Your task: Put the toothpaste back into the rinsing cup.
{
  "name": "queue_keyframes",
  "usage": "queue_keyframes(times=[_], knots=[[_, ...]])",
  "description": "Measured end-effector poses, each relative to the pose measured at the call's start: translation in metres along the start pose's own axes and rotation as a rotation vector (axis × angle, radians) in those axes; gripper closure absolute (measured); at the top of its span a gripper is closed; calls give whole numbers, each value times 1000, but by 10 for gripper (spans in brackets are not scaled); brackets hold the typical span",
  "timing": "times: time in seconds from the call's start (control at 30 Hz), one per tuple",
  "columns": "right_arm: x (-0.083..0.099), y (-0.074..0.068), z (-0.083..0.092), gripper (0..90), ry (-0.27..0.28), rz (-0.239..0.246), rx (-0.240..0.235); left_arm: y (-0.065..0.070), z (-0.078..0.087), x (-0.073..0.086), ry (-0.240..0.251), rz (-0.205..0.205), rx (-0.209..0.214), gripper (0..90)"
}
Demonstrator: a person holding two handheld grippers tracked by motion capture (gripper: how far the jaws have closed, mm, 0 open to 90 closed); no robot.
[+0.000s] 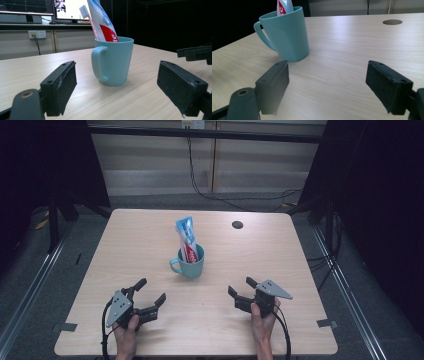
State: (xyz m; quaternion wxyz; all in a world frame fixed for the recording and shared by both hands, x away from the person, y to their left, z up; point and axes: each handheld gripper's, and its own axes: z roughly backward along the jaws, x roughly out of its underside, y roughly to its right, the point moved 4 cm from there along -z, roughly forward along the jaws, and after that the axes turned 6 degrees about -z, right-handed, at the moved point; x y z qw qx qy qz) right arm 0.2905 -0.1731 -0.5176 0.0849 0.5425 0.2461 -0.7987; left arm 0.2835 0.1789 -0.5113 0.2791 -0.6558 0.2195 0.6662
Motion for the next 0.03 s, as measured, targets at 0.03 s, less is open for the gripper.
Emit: queue_keyframes(times=[0.03], knots=[[0,0,0,185,0,0,0,0,0,0,-1,3,-7,159]])
